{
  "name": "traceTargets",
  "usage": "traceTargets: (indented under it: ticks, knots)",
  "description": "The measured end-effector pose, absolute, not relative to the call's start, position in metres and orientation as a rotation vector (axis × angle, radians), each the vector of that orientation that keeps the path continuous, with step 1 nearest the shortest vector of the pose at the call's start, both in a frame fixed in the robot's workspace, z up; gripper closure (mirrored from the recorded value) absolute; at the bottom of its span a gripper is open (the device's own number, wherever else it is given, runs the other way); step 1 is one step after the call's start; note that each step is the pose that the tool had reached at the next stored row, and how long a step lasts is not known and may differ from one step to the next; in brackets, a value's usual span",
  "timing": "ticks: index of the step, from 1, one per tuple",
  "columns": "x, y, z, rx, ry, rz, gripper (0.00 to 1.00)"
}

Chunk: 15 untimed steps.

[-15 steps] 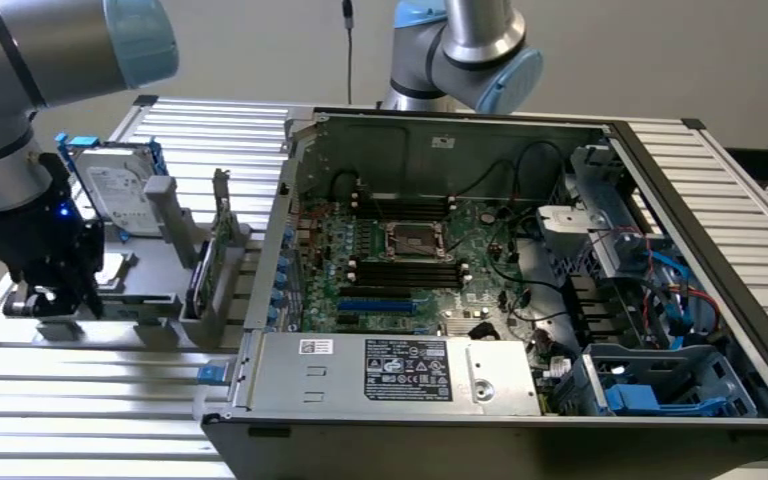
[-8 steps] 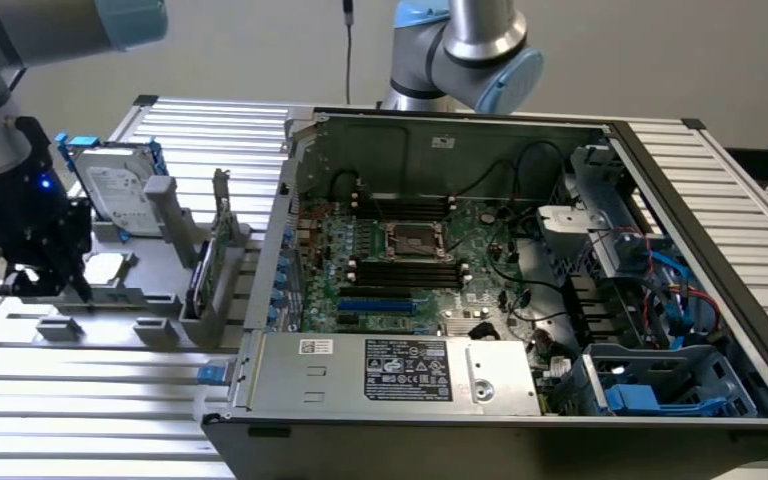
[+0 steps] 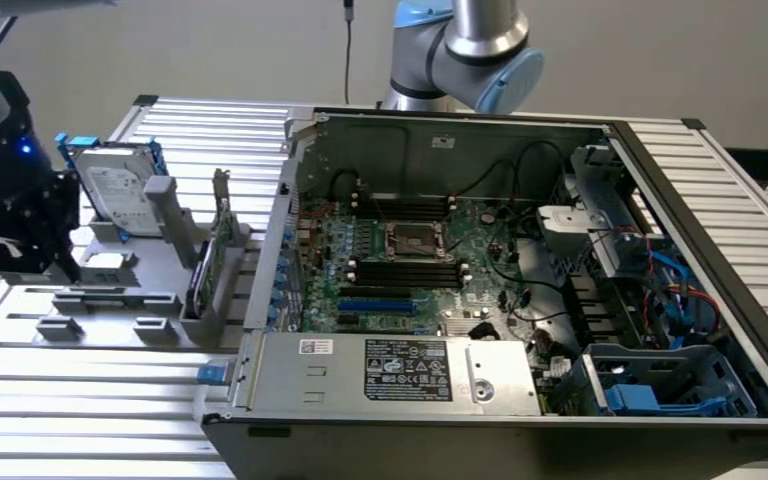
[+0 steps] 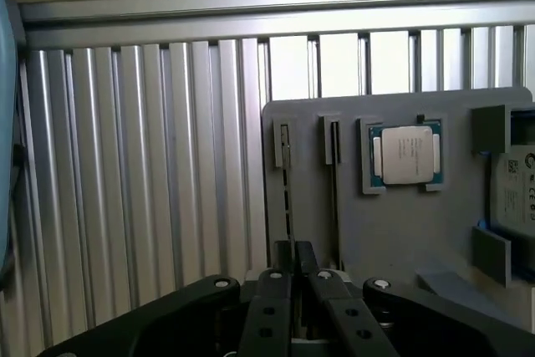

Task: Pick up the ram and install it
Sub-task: 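Pick up the ram and move it above insertion slot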

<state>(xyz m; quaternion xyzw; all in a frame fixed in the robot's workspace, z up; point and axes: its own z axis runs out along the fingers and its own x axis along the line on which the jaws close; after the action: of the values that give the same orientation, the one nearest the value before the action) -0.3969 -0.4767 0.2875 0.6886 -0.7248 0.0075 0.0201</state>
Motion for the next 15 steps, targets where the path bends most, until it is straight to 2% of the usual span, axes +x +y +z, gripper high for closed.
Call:
traceTargets:
  ticks: [15]
  knots:
    - [-0.334,-0.476,0.352,2.137,-2.249,0.022,0.86]
